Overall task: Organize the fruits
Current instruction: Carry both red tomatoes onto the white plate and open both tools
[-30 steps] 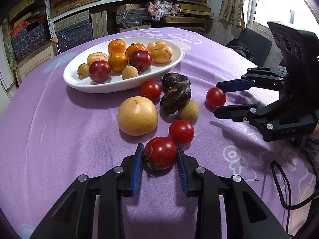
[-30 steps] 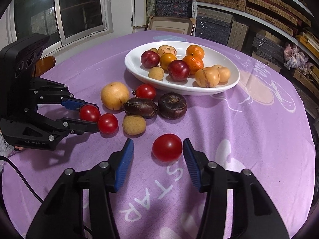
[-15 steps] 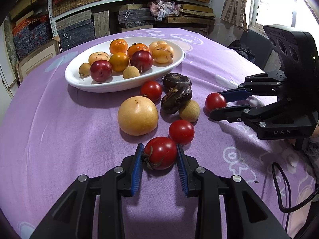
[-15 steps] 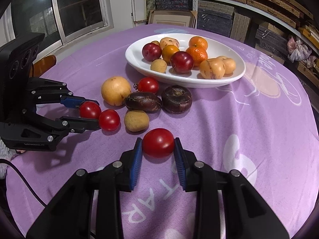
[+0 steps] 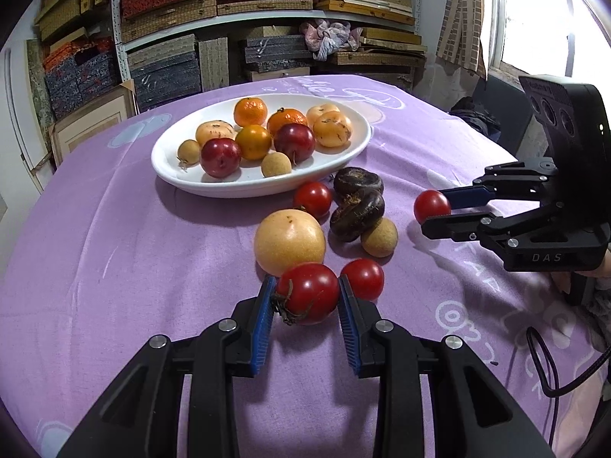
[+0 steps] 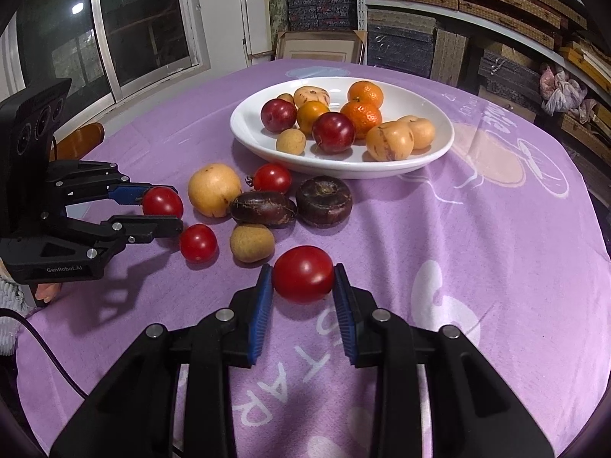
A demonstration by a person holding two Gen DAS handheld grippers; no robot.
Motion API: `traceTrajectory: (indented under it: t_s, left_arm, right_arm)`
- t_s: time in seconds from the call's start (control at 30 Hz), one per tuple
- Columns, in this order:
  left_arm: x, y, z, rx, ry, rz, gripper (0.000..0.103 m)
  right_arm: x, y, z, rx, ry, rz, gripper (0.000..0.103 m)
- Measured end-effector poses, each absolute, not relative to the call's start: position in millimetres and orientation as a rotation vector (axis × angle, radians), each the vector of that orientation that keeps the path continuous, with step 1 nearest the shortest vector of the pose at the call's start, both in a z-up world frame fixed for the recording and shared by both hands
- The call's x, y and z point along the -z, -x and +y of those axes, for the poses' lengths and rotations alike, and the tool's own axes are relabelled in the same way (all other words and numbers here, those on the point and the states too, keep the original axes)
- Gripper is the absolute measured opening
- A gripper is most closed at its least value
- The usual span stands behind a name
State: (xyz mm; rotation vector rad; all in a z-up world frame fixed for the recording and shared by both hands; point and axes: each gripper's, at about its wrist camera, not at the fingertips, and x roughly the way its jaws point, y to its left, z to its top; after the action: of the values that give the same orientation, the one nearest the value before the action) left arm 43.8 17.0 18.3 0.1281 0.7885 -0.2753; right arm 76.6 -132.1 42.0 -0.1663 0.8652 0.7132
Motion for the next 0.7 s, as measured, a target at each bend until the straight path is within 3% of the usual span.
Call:
traceTrajectory:
  t_s: [0.37,0.7]
  left_arm:
    - [-82,-101,40,0.121,-0.042,0.696,0.033]
    - [-74,-160,33,0.041,0.023,0.719,0.033]
  right_arm:
    - [-104,-108,-148,-0.636,0.072,0.728,0.031]
    - [-109,-179,-98,-0.596,0.035,0.702,0.031]
